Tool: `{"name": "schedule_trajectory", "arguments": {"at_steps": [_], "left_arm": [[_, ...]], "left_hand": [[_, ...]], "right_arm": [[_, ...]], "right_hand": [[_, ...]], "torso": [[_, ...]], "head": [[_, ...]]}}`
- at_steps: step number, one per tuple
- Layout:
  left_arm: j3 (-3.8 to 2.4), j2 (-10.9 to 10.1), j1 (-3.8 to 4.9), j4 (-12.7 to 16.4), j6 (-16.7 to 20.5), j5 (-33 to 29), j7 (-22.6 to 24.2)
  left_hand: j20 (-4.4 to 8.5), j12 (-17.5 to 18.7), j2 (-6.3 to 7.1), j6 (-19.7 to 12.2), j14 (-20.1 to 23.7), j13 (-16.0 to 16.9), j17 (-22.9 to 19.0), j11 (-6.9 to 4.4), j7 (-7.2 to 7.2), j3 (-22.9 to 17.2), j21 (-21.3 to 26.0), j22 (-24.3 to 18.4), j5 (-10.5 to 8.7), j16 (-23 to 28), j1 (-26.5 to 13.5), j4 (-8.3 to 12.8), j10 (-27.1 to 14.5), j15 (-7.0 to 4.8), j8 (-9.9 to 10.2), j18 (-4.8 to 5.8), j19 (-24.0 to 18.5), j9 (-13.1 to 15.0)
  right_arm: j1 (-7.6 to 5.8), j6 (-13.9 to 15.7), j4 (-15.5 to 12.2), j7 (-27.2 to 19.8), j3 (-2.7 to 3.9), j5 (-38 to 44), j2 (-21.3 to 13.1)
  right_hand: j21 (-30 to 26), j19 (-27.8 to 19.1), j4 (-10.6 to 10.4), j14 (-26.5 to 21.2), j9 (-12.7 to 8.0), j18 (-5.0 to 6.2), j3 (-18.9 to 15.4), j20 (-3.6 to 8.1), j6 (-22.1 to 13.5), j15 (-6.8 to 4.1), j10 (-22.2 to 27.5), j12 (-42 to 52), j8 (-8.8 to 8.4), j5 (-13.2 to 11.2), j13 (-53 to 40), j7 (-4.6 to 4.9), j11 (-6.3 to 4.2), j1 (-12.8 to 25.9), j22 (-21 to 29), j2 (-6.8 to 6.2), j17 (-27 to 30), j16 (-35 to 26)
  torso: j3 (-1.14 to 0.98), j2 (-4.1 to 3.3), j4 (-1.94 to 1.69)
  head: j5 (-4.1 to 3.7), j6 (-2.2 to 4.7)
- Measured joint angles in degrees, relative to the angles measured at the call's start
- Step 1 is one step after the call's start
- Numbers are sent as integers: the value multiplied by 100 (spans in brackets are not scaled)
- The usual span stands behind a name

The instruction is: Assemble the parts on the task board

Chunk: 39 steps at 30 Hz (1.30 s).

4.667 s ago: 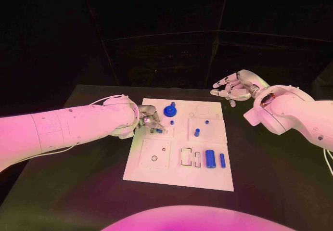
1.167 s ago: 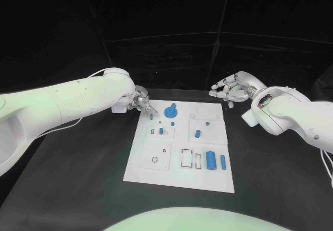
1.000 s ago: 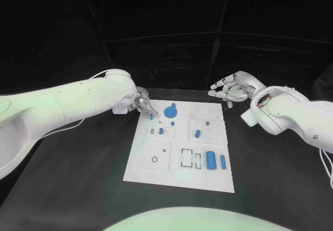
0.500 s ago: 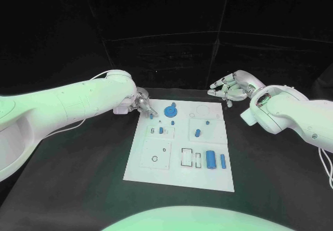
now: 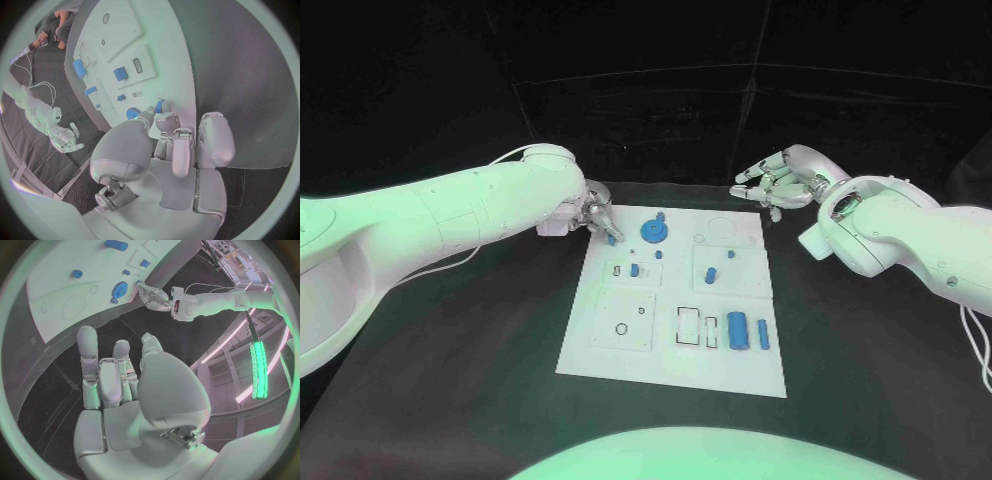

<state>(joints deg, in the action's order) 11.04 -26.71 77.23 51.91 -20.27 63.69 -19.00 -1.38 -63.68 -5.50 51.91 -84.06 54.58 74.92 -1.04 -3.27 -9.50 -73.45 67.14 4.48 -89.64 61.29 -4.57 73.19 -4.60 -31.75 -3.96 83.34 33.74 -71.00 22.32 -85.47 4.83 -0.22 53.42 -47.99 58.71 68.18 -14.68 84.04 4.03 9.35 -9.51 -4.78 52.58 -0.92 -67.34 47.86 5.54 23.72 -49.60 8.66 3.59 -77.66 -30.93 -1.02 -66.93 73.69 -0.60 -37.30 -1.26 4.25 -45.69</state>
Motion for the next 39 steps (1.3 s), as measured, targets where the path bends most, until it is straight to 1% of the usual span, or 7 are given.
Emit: {"name": "schedule_trajectory", "arguments": {"at_steps": [8, 13, 17, 21, 24, 30, 39], "left_arm": [[0, 16, -6, -21, 1, 2, 0], [0, 18, -7, -30, 0, 2, 0], [-4, 14, -7, -22, 14, 1, 0], [-3, -35, -12, 46, 92, -48, 4], [0, -88, -21, 120, 174, -118, 11], [0, -306, -22, 453, 493, -362, 31], [10, -842, -40, 1320, 1009, -595, 73]], "left_hand": [[0, 0, 17, 0, 0, -16, 0, 0, 0, -4, 0, -4, 0, 0, 17, 4, 0, 0, 0, 0, 0, -6], [0, 0, -21, -23, 0, -35, 0, -2, 23, -179, 0, -9, 0, 0, 179, 178, -2, 0, 0, 0, 0, -36], [0, 46, -39, -95, 21, -76, 0, -24, 31, -833, 0, -9, 24, 0, 491, 591, -33, -21, 24, 0, 0, -79], [0, 69, 87, -114, 21, -120, 0, -14, 11, -1293, 0, -1, 68, 0, 428, 274, -41, -21, -102, 0, 0, -79], [0, 69, 233, -114, 21, -128, -1, 2, 10, -1728, 0, 34, 102, 0, 210, 294, -19, -21, -197, 0, 0, -35], [0, 114, 455, -97, 21, -228, -1, -26, 25, -2296, 0, 82, 288, 0, -92, 382, 38, -21, -302, 0, 0, -5], [0, 114, 531, -52, 21, -251, -1, -49, 31, -2444, 0, 100, 434, 0, -212, 386, 74, -21, -334, 0, 0, -5]], "right_arm": [[0, -7, 5, 0, 0, 0, 5], [0, -11, 5, 0, 0, 0, 4], [0, -17, 6, 0, 0, 0, 3], [0, -24, 9, 3, 0, 0, 5], [0, -29, 10, 4, 0, 0, 5], [0, -41, 14, 6, 0, 0, 1], [1, -67, 34, 10, -1, -1, -3]], "right_hand": [[0, 0, 0, 0, 0, 0, 0, 0, 0, 0, 0, 0, 0, 0, 0, 0, 0, 0, 0, 0, 0, 0], [0, 0, 0, 0, 0, 0, 0, 0, 0, 0, 0, 0, 0, 0, 0, 0, 0, 0, 0, 0, 0, 0], [0, 0, 0, 0, 0, 0, 0, 0, 0, 0, 0, 0, 0, 0, 0, 0, 0, 0, 0, 0, 0, 0], [0, 0, 0, 0, 0, 0, 0, 0, 0, 0, 0, 0, 0, 0, 0, 0, 0, 0, 0, 0, 0, 0], [0, 0, 0, 0, 0, 0, 0, 0, 0, 0, 0, 0, 0, 0, 0, 0, 0, 0, -1, 0, 0, 0], [0, 0, 0, 0, 0, 0, 0, 0, 0, 0, 0, 0, 0, 27, 0, 0, 0, 0, 5, 0, -13, 0], [0, 0, 0, 0, 0, 0, 0, 0, 0, 0, 0, 0, 0, 27, 0, 0, 0, 0, 5, 0, -12, 0]], "torso": [[0, 0, 0], [0, 0, 0], [0, 2, 0], [-1, 2, 0], [0, 2, -1], [0, 10, -13], [1, 42, -47]], "head": [[-16, -5], [-12, -8], [1, -8], [4, -13], [4, -18], [6, -25], [-9, -35]]}}
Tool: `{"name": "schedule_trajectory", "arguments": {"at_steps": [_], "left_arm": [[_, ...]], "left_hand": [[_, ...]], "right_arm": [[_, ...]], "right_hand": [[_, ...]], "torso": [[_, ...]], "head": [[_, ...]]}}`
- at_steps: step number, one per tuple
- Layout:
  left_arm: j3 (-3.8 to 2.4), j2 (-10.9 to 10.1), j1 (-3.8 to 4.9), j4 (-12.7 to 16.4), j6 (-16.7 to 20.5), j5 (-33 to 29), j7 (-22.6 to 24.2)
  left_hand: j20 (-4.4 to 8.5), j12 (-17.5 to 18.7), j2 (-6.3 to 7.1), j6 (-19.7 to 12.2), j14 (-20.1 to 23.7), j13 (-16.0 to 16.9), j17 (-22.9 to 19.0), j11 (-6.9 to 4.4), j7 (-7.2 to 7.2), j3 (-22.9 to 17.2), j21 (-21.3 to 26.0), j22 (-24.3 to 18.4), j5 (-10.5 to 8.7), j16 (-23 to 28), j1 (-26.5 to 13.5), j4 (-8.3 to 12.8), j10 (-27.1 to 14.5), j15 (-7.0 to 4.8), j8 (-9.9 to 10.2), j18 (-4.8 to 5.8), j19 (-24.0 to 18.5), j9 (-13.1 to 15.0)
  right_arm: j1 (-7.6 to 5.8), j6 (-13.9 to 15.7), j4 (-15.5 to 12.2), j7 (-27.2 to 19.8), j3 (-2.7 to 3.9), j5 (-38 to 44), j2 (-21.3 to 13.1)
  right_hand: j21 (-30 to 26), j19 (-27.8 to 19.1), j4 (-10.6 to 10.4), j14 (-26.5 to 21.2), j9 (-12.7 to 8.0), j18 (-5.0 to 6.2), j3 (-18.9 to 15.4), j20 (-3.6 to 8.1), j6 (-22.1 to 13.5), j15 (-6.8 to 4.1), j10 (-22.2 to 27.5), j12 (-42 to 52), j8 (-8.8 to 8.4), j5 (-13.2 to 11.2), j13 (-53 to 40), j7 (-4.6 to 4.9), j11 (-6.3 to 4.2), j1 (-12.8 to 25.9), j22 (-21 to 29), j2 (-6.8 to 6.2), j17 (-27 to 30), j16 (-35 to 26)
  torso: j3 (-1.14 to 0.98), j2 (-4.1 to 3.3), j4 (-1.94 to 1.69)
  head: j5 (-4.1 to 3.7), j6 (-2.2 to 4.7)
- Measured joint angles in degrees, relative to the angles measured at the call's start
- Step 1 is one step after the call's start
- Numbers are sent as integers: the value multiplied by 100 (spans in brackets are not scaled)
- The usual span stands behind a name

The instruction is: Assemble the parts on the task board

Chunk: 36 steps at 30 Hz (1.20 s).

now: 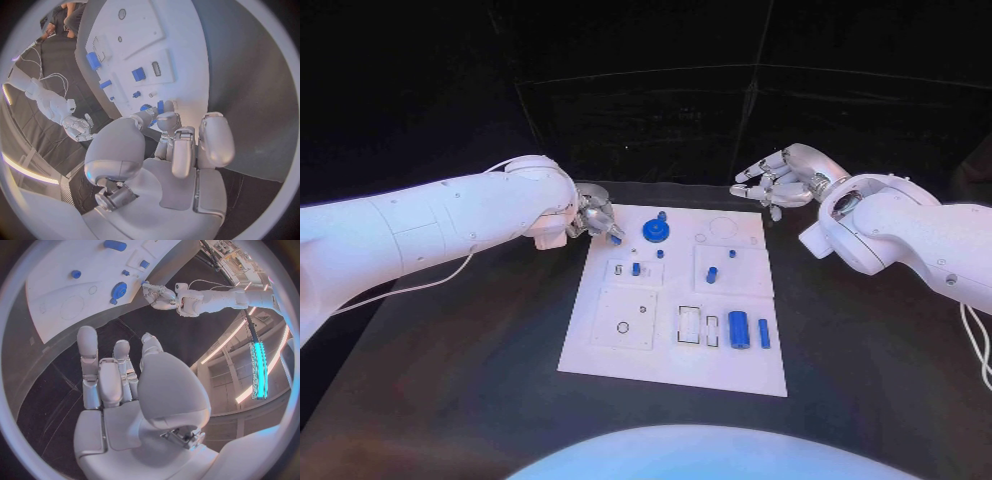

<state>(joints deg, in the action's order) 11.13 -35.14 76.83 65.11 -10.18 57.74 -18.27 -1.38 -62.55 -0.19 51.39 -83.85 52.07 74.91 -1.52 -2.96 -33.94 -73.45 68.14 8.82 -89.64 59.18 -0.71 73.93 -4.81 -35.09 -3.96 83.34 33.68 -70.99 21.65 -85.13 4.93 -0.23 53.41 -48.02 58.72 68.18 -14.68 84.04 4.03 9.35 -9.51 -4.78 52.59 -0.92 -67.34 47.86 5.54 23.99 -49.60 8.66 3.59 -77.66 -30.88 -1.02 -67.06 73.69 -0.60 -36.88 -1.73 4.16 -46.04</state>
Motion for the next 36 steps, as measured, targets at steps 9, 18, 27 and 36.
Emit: {"name": "schedule_trajectory", "arguments": {"at_steps": [9, 18, 27, 36], "left_arm": [[17, -557, -85, 884, 416, -68, 26], [38, -803, -229, 1304, 672, 67, 51], [41, -832, -302, 1393, 694, 285, 54], [43, -711, -335, 1338, 708, 435, 50]], "left_hand": [[16, 0, 46, 31, 0, -13, 0, -2, 11, -63, -25, 26, 30, 0, -46, 30, 41, 0, -26, 0, 16, -1], [16, 22, 85, 32, 0, -49, 0, -1, 10, -96, -25, 25, 30, 0, -85, 63, 41, 0, -32, 0, 15, 0], [16, -15, 122, 63, 0, 62, 0, -22, 20, -173, -25, 21, 52, 0, -129, 140, 103, 0, -32, 0, 16, -7], [16, -15, 119, 64, 0, 68, 0, -22, 18, -176, -25, 17, 52, 0, -126, 144, 103, 0, -31, 0, 15, -7]], "right_arm": [[0, -31, 54, 3, 0, -1, 7], [0, -62, 87, 4, -2, -4, 30], [4, -118, 109, 4, -3, -16, 51], [4, -155, 114, 3, -3, -30, 62]], "right_hand": [[0, 0, 0, 0, 0, 0, 0, 0, 0, 0, 0, 0, 0, 0, 0, 0, 0, 0, -1, 0, 1, 0], [0, 0, 0, 0, 0, 0, 0, 0, 0, 0, 0, 0, 0, 24, 0, 0, 0, 0, 5, 0, 1, 0], [0, 0, 0, 0, 0, 0, 0, 0, 0, 0, 0, 0, 0, 24, 7, 0, 0, 0, 13, 0, 1, 0], [0, 0, 0, 0, 0, 0, 0, 0, 0, 0, 0, 0, 0, 23, 7, 0, 0, 0, 13, 0, 2, 0]], "torso": [[7, 48, -53], [16, 53, -69], [16, 47, -63], [13, 46, -61]], "head": [[-1, -56], [25, -66], [17, -77], [7, -70]]}}
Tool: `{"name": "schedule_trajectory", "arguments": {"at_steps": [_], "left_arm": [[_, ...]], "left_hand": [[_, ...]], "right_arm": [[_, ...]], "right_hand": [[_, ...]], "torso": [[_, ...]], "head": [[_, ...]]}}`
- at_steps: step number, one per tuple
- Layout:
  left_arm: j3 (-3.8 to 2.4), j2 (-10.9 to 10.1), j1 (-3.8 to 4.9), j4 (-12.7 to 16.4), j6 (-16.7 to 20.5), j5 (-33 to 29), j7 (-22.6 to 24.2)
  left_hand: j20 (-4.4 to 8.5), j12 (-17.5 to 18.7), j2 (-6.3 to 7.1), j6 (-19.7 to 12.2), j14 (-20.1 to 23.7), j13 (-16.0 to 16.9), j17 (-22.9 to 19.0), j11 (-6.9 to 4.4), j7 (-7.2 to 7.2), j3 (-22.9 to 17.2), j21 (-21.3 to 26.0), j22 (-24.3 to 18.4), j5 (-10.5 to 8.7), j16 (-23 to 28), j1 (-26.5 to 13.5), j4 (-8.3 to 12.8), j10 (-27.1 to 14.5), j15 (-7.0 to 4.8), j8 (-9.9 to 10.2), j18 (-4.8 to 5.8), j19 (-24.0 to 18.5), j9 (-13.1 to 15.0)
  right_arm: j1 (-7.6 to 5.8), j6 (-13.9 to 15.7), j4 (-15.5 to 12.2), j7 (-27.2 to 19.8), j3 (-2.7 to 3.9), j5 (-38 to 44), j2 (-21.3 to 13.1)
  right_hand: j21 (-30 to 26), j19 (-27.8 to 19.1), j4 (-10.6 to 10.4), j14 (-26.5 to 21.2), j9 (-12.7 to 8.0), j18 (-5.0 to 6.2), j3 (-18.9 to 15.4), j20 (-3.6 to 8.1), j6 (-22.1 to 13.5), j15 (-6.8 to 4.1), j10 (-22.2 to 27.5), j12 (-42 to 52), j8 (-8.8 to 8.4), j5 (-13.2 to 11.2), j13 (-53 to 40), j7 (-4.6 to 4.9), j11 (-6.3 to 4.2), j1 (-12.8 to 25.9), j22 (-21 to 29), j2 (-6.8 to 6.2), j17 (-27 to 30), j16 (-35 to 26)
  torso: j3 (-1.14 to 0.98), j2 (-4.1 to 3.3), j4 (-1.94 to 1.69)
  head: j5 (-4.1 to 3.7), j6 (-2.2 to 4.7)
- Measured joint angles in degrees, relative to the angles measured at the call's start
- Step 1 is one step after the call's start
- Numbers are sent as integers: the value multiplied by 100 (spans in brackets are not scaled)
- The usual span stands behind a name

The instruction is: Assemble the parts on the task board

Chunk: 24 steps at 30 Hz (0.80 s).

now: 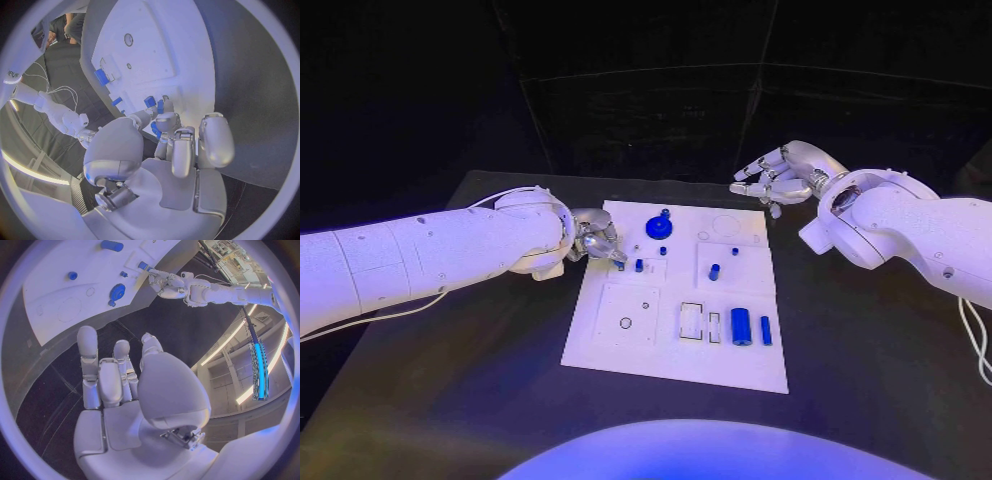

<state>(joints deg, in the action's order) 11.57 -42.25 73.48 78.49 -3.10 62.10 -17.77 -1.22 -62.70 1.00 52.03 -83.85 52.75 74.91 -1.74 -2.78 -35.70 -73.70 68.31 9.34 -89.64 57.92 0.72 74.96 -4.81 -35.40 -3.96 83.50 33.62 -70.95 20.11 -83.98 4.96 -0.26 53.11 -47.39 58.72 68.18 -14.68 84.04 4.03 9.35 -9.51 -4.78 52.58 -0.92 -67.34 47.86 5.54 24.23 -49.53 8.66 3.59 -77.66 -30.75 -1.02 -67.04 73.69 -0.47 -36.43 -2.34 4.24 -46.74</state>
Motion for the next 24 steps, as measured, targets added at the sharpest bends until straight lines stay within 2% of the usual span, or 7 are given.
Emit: {"name": "schedule_trajectory", "arguments": {"at_steps": [21, 24], "left_arm": [[27, 157, -14, -182, -223, 281, -14], [27, 189, -13, -213, -263, 294, -18]], "left_hand": [[0, 0, -12, 9, 0, -1, 0, 3, -10, -3, 0, -13, -19, 0, 12, 7, -1, 0, -18, 0, 0, -8], [0, 0, -12, 9, 0, -2, 0, 4, -11, -3, 0, -13, 0, 0, 12, 7, -1, 0, -18, -1, 0, -6]], "right_arm": [[0, -16, -10, 0, 0, -10, -2], [0, -16, -12, 0, 0, -11, -2]], "right_hand": [[0, 0, 0, 0, 0, 0, 0, 0, 0, 0, 0, 0, 0, 0, -1, 0, 0, 0, 4, 0, 1, 0], [0, 0, 0, 0, 0, 0, 0, 0, 0, 0, 0, 0, 0, 0, -1, 0, 0, 0, 4, 0, 1, 0]], "torso": [[1, 2, 1], [2, 2, -2]], "head": [[-6, -19], [14, -21]]}}
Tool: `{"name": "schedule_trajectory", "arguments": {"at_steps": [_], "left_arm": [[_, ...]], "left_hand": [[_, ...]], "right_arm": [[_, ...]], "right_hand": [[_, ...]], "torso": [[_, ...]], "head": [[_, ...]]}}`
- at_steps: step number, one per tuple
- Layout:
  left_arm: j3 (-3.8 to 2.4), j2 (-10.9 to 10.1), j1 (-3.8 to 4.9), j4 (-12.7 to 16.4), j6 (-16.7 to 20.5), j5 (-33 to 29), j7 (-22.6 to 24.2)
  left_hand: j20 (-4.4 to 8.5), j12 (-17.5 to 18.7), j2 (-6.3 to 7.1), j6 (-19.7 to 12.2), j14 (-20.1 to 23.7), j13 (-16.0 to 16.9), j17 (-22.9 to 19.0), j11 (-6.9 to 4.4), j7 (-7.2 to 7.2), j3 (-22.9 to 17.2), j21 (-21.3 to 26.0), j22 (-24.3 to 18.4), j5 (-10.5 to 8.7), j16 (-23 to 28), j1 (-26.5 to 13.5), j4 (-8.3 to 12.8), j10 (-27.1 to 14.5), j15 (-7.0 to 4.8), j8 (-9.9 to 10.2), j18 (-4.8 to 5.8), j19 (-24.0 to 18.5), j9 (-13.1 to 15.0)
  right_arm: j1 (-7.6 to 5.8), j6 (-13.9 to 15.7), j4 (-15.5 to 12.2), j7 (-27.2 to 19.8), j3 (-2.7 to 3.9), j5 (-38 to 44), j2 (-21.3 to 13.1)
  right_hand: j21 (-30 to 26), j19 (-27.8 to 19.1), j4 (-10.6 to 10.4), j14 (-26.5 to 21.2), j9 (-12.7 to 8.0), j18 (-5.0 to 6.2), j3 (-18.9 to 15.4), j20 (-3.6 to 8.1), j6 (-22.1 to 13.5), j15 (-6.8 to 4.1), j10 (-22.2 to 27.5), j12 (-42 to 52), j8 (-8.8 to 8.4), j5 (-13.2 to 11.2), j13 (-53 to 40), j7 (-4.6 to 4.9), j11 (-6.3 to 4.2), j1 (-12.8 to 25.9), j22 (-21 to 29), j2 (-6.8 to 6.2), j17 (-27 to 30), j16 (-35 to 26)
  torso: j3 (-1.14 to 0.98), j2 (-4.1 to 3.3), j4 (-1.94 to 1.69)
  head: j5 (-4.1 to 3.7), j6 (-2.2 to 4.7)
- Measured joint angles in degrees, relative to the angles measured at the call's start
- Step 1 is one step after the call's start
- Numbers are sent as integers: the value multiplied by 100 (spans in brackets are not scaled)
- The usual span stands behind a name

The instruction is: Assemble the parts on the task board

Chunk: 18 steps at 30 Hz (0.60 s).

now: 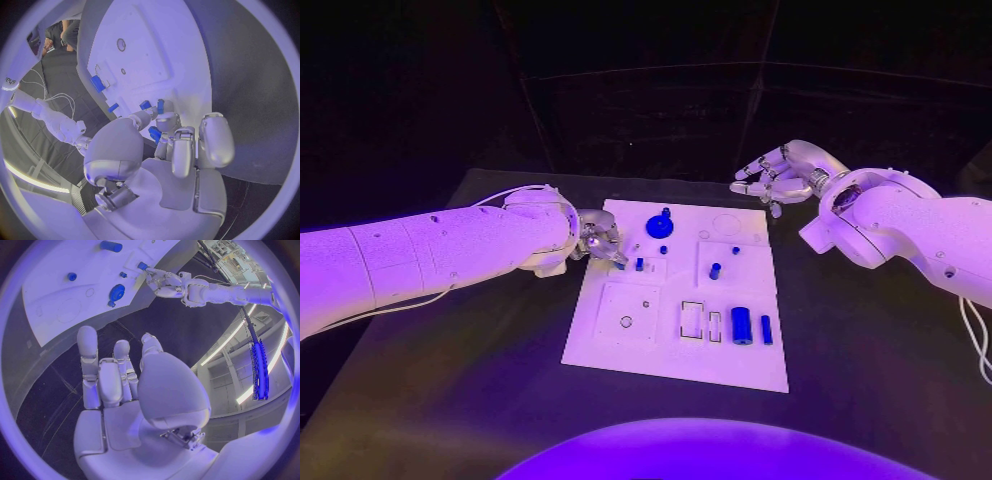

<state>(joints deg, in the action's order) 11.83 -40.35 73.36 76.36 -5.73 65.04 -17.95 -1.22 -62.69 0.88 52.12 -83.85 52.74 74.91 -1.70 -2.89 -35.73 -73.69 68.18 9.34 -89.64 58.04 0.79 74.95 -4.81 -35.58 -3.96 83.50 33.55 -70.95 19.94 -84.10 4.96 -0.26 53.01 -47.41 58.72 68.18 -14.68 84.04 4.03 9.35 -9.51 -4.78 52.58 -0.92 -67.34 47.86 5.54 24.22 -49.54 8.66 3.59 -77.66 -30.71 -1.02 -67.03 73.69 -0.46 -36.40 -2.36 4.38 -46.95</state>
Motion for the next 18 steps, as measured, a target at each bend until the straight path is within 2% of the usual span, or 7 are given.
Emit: {"name": "schedule_trajectory", "arguments": {"at_steps": [18], "left_arm": [[-3, 71, 13, -118, -132, 18, -5]], "left_hand": [[0, 1, 0, 0, 0, 18, 0, 11, -2, 0, 0, 8, -2, 0, 0, 0, 6, 0, 3, 0, 0, -5]], "right_arm": [[0, 3, -8, 0, 0, -2, -6]], "right_hand": [[-24, 0, 0, 0, 0, -1, 0, 0, 0, 0, 21, 0, 22, 29, 14, 0, -21, 0, 15, 0, -4, 0]], "torso": [[6, -2, 0]], "head": [[21, -24]]}}
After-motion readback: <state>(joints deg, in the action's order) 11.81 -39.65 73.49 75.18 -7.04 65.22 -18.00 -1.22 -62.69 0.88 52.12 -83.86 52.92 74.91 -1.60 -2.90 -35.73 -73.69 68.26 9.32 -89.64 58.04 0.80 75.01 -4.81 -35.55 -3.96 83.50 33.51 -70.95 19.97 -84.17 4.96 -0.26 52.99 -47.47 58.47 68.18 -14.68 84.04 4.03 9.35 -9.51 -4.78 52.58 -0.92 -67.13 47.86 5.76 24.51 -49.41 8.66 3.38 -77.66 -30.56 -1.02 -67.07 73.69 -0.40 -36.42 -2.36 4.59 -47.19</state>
